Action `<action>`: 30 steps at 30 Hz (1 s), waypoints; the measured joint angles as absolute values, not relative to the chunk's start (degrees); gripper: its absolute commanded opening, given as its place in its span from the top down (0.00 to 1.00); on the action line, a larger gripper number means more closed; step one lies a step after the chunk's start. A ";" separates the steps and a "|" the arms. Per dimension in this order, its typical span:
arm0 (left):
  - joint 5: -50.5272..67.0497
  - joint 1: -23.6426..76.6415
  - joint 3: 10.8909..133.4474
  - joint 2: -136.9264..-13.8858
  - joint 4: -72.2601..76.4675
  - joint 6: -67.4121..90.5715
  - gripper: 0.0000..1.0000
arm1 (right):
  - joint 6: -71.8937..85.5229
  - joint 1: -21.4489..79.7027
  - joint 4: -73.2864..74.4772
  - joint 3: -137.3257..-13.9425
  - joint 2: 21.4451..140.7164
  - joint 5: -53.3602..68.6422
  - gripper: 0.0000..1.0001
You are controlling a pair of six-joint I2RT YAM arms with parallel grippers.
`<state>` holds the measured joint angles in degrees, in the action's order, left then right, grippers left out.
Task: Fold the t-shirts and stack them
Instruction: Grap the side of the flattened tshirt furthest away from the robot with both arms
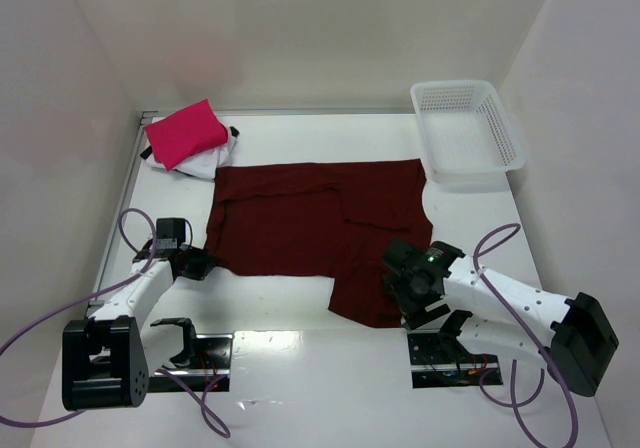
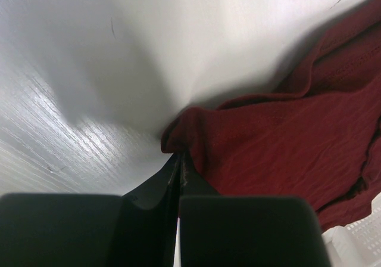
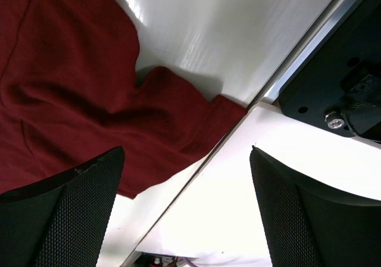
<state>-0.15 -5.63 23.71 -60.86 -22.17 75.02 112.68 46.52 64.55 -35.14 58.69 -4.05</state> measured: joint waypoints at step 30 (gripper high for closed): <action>1.45 -7.35 23.31 -60.86 -22.31 74.89 1.00 | 112.95 37.69 62.74 -37.33 63.12 -14.48 0.18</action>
